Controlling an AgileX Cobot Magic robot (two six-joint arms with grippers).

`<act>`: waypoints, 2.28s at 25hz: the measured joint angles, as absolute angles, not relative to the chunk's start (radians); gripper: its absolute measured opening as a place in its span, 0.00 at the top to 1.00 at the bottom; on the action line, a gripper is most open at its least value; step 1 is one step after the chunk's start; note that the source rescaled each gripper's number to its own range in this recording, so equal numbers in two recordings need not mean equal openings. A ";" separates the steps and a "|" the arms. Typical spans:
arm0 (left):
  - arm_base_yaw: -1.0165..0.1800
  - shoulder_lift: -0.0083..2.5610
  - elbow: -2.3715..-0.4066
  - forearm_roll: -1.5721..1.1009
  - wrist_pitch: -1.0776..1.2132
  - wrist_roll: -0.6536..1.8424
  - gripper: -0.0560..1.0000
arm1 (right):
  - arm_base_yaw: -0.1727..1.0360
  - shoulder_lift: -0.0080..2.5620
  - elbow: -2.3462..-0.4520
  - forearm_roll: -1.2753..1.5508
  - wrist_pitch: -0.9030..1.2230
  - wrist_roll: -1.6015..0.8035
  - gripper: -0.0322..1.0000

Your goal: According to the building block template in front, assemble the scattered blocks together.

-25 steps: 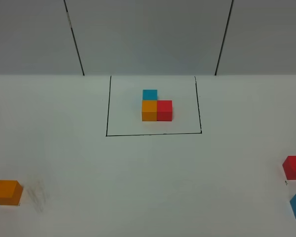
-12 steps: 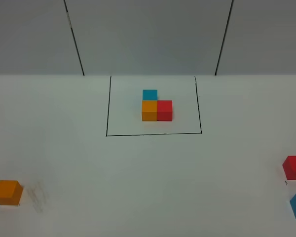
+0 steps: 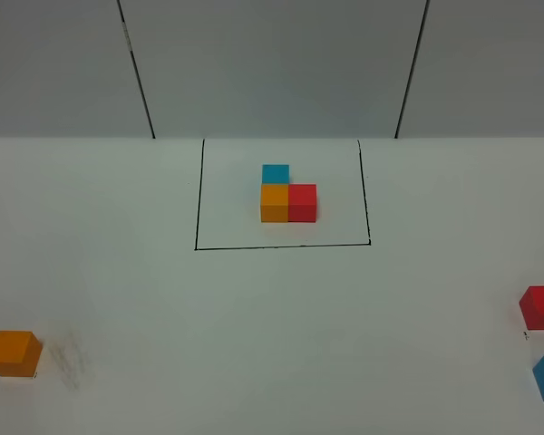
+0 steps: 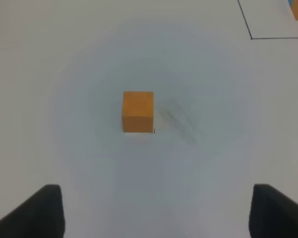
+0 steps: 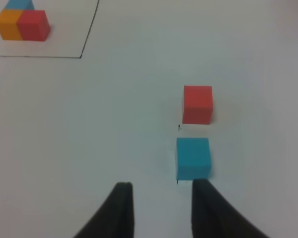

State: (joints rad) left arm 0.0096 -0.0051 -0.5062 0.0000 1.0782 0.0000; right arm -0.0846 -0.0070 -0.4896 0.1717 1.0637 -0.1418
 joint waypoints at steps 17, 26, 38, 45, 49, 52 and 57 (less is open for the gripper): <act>0.010 0.151 -0.589 0.110 1.002 -0.071 0.28 | -0.085 -0.007 -0.490 0.172 1.064 -0.142 0.97; 0.010 0.687 -0.807 0.162 0.931 -0.097 0.28 | -0.085 -0.007 -0.490 0.172 1.064 -0.142 0.97; 0.010 1.303 -0.831 0.158 0.759 -0.099 0.28 | -0.085 -0.007 -0.490 0.172 1.064 -0.142 0.97; 0.010 1.474 -0.831 0.107 0.648 -0.099 0.28 | -0.085 -0.007 -0.490 0.172 1.064 -0.142 0.97; 0.010 1.528 -0.831 0.102 0.602 -0.099 0.31 | -0.085 -0.007 -0.490 0.172 1.064 -0.142 0.97; 0.010 1.563 -0.831 0.104 0.583 -0.099 0.40 | -0.085 -0.007 -0.490 0.172 1.064 -0.142 0.97; 0.010 1.603 -0.831 0.104 0.570 -0.099 0.57 | -0.085 -0.007 -0.490 0.172 1.064 -0.142 0.97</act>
State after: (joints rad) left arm 0.0096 1.6027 -0.8314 0.1043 0.5700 -0.0992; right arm -0.0846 -0.0070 -0.4896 0.1717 1.0637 -0.1418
